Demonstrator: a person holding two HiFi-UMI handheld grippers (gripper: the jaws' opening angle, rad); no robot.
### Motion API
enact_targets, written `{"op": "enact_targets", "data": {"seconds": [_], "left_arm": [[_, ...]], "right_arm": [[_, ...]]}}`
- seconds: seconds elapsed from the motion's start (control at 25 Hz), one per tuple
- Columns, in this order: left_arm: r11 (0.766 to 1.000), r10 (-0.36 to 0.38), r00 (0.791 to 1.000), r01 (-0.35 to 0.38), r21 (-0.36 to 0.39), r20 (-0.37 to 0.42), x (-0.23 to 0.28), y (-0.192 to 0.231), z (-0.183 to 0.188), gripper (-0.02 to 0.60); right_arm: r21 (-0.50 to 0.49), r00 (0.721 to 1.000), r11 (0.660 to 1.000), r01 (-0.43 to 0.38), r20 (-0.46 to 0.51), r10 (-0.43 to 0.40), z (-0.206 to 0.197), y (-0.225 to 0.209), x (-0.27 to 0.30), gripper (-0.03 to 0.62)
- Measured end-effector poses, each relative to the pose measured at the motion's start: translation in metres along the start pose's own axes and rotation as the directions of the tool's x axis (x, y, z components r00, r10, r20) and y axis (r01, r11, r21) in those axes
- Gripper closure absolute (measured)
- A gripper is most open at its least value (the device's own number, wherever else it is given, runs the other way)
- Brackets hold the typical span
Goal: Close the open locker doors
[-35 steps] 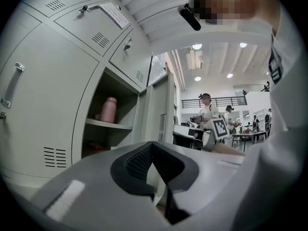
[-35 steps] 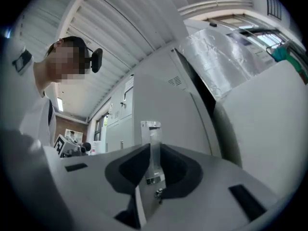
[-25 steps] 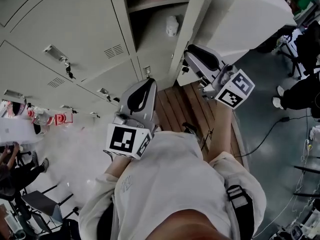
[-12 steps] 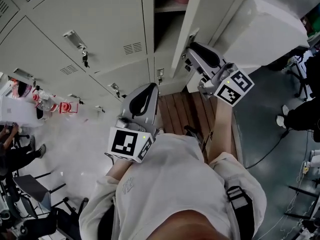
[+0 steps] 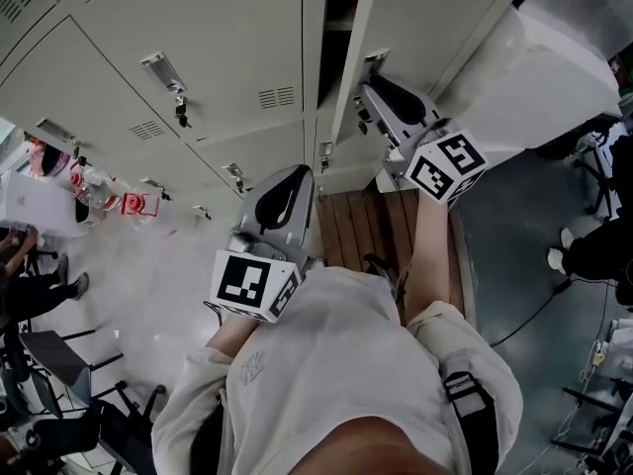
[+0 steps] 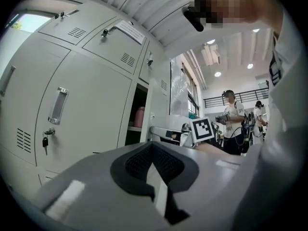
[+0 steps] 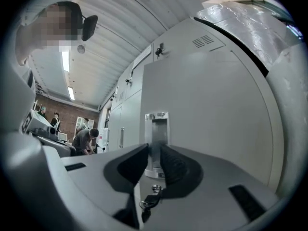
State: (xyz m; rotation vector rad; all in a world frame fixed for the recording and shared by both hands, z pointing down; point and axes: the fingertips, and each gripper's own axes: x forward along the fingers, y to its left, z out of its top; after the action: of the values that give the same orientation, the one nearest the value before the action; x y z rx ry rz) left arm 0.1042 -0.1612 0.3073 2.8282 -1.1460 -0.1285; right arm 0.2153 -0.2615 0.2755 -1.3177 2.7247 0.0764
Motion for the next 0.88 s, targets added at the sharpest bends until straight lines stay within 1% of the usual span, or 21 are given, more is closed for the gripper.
{"op": "enact_targets", "data": {"seconds": [0.32, 0.48, 0.72, 0.88], "left_arm": [[1.000, 0.009, 1.000, -0.009, -0.002, -0.004, 0.009, 0.005, 0.000, 0.574], [1.000, 0.016, 1.000, -0.016, 0.005, -0.002, 0.013, 0.011, -0.001, 0.574], [0.998, 0.055, 0.998, -0.055, 0.001, -0.001, 0.017, 0.024, 0.001, 0.573], [0.997, 0.076, 0.997, -0.076, 0.002, -0.001, 0.019, 0.032, 0.002, 0.574]], "right_arm": [[-0.052, 0.999, 0.998, 0.016, -0.042, -0.018, -0.008, -0.010, 0.027, 0.538], [-0.054, 0.999, 0.999, 0.011, -0.043, -0.013, -0.010, -0.017, 0.040, 0.539], [-0.050, 0.999, 0.999, 0.009, -0.045, -0.011, -0.014, -0.025, 0.060, 0.538], [-0.068, 0.998, 0.997, 0.044, -0.051, -0.047, -0.017, -0.034, 0.069, 0.537]]}}
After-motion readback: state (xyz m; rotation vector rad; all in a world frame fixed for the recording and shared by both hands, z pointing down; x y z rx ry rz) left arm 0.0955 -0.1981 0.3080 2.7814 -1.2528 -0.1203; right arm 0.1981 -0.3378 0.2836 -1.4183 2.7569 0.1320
